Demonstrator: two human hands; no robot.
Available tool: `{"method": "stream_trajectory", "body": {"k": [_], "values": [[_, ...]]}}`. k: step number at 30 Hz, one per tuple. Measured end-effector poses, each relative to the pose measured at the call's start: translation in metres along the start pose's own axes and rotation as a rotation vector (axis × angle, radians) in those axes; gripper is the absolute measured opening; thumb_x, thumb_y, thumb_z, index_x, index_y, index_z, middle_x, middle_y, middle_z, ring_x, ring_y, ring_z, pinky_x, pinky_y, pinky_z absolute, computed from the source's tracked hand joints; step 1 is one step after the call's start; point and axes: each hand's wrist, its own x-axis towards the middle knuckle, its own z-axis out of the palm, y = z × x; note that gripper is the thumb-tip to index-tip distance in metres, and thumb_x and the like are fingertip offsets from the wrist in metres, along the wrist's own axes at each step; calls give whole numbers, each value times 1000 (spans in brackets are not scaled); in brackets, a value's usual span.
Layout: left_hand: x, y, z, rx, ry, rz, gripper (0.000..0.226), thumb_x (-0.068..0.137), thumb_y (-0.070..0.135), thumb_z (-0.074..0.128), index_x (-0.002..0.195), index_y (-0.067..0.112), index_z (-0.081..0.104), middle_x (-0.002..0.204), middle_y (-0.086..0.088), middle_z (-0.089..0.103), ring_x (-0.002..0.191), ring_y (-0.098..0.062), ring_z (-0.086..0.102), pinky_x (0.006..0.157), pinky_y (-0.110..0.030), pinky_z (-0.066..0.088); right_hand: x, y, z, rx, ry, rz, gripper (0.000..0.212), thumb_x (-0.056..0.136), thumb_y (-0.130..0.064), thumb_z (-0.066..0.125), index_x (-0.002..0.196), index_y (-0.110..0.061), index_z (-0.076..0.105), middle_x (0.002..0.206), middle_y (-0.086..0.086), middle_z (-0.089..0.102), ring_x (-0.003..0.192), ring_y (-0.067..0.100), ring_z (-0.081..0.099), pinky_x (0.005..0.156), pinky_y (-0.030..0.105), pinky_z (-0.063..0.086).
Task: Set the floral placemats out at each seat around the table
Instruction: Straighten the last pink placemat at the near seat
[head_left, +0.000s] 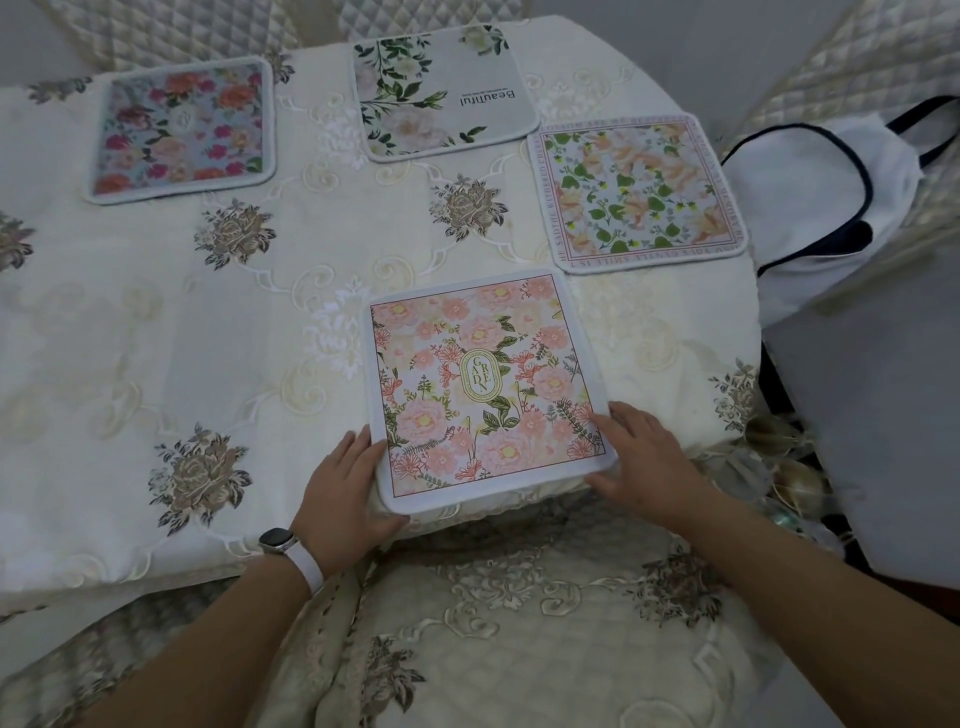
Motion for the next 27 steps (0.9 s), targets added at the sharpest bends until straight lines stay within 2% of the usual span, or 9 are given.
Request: {"method": "stream_trajectory", "body": {"k": [3,11,20,27], "values": [[0,1,2,-2,13,3,102,60,64,70,143,13,39,154,-11,33,143,-34,26,114,-46,23,-1,1,0,3,-2,-2,79,81,-49,67,146,-19,35,151,11,31,135,29,31,109,44,32],[3,-3,-3,7,-6,-4,104,63,65,72,146,17,34,156,-7,29,144,-28,23,116,-44,22,1,2,0,-11,27,-16,76,75,-49,72,139,-18,45,143,11,40,128,31,39,101,46,39],[3,1,-1,-4,-4,-32,105,64,62,74,148,17,31,157,-5,26,145,-26,21,115,-40,16,1,3,3,-23,37,-14,76,76,-52,70,141,-21,44,145,9,40,130,29,38,102,46,38],[2,3,-4,-3,-30,-37,105,63,64,70,148,18,29,158,-6,25,145,-27,21,117,-43,19,-1,1,3,-18,40,-5,76,76,-49,72,140,-18,45,144,12,42,129,32,40,100,48,39]]}}
